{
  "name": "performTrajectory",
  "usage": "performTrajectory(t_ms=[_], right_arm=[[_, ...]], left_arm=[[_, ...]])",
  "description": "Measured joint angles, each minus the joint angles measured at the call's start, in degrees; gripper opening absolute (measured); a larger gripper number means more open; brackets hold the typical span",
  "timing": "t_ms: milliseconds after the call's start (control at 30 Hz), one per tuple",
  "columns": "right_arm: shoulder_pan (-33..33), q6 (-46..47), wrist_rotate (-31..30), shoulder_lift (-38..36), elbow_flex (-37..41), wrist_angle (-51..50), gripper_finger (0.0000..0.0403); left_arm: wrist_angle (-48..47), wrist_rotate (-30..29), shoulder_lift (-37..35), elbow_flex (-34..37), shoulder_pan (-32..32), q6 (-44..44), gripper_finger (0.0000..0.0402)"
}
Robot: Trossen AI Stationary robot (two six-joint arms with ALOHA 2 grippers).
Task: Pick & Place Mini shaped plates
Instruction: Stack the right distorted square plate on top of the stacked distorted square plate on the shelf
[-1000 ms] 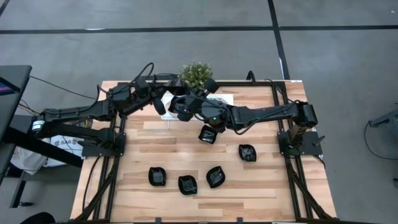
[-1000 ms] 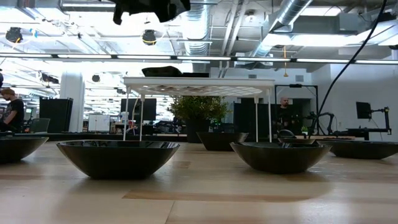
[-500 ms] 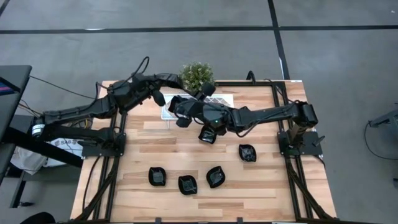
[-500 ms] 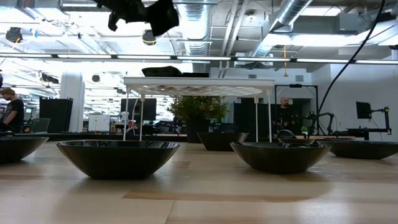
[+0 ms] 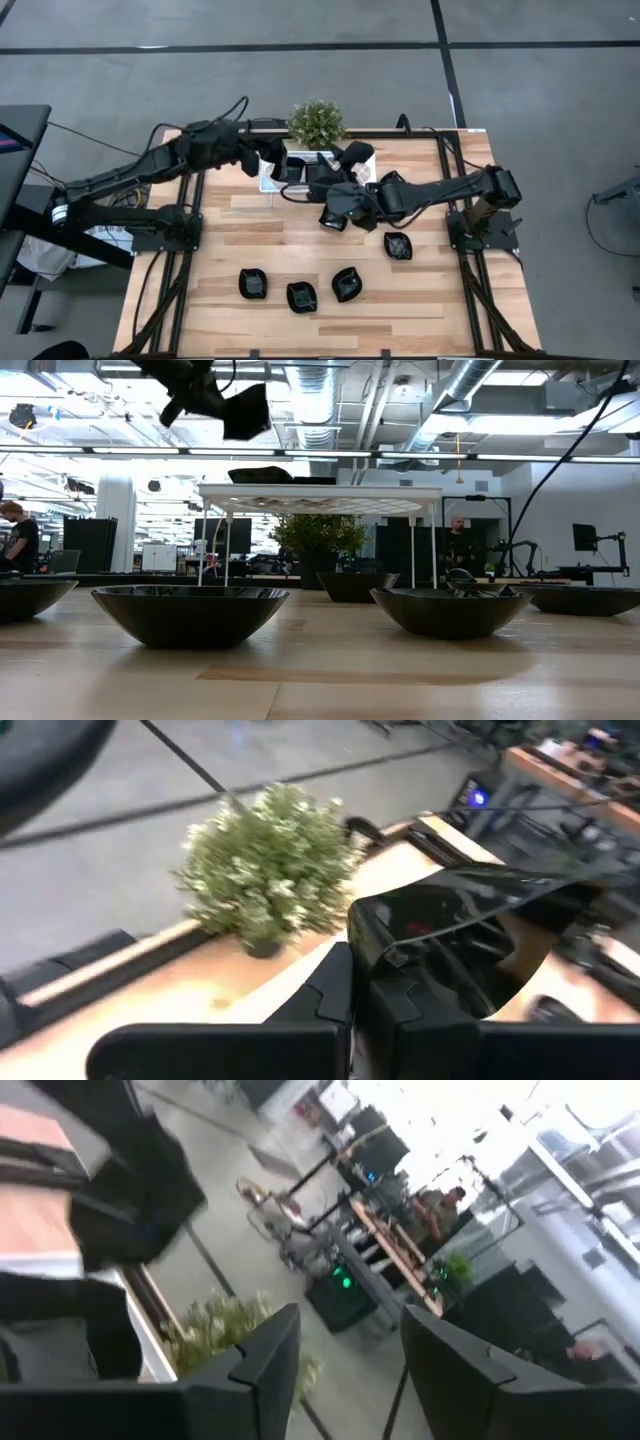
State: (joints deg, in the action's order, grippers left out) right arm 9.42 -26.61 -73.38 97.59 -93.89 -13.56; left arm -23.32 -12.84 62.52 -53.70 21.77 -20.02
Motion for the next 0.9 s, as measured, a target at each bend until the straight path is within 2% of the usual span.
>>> performTrajectory(t_ms=[133, 233, 500, 667, 900], right_arm=[[-1.4, 12.8, 0.1, -3.3, 0.0, -15.3, 0.0158], [-2.9, 24.6, 1.2, -6.1, 0.0, -28.3, 0.0150], [-6.1, 49.4, 4.6, -12.8, 0.1, -55.0, 0.0138], [-6.2, 55.6, 4.5, -16.9, 4.9, -59.1, 0.0137], [-5.7, 63.7, 4.5, -23.1, 15.6, -58.6, 0.0132]], left_arm=[[-7.3, 7.7, 2.4, -5.9, 1.4, -2.3, 0.0003], [-12.7, 13.0, 7.4, -10.8, 2.6, -3.2, 0.0003], [-26.8, 19.8, 22.8, -26.0, 4.5, -2.4, 0.0003], [-35.2, 25.1, 28.4, -32.6, 7.2, -2.7, 0.0003], [-38.2, 29.2, 32.6, -33.7, 9.3, -4.3, 0.0003]])
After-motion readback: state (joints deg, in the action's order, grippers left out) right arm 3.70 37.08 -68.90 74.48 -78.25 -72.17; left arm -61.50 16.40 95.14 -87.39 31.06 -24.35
